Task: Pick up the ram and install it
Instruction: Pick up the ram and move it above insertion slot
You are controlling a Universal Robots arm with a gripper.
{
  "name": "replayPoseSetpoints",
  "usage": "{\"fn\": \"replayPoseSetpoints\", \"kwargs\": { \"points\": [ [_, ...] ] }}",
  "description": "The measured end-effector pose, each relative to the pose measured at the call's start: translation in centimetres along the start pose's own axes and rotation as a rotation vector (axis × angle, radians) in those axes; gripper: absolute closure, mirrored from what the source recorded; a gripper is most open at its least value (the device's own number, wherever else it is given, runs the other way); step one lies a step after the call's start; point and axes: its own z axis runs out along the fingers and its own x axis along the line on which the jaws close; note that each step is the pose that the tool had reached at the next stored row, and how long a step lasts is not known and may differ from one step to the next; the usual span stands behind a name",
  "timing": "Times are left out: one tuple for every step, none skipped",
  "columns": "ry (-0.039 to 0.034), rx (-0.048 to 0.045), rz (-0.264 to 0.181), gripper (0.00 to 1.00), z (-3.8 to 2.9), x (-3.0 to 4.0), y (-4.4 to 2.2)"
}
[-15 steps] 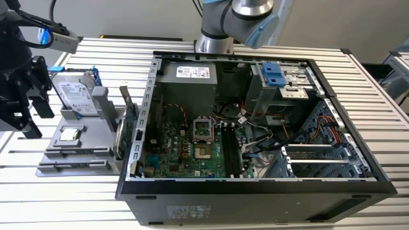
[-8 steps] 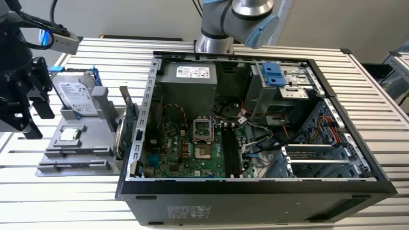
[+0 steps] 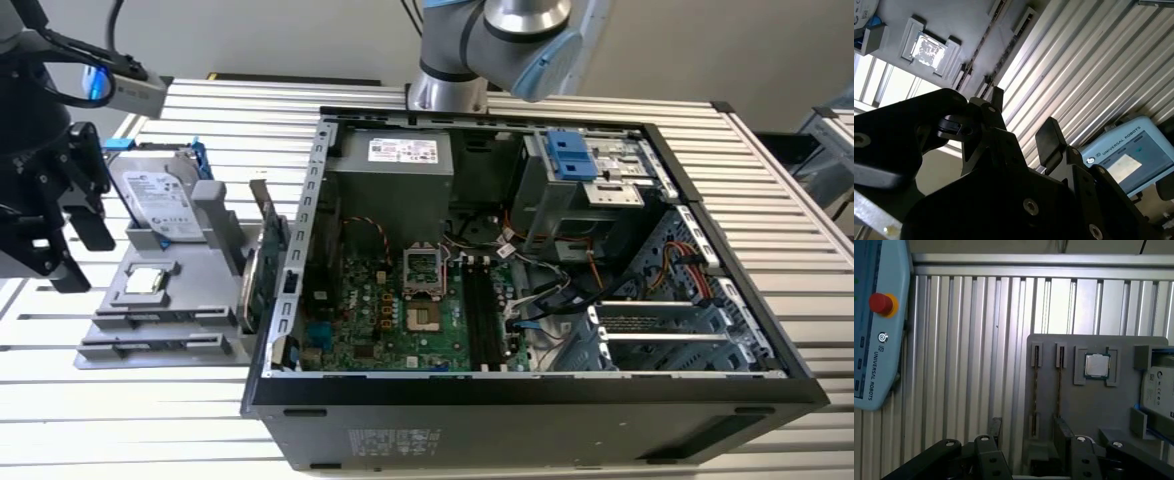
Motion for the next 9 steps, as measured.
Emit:
{"fn": "replayPoseSetpoints", "kwargs": {
  "points": [
    [0.0001, 0.0, 0.0, 0.0, 0.04, -0.01, 0.0],
    [0.0001, 0.0, 0.0, 0.0, 0.08, -0.01, 0.0],
    [0.0001, 0.0001, 0.0, 0.0, 0.13, -0.02, 0.0],
    [0.0001, 0.0, 0.0, 0.0, 0.18, -0.02, 0.0],
    [0.0001, 0.0001, 0.0, 0.0, 0.23, -0.03, 0.0],
    [0.0001, 0.0002, 0.0, 0.0, 0.3, -0.04, 0.0],
    [0.0001, 0.0004, 0.0, 0.0, 0.37, -0.05, -0.01],
    [0.0001, 0.0007, 0.0, 0.0, 0.45, -0.06, 0.0],
    [0.0001, 0.001, 0.0, 0.0, 0.53, -0.07, -0.01]
  ]
}}
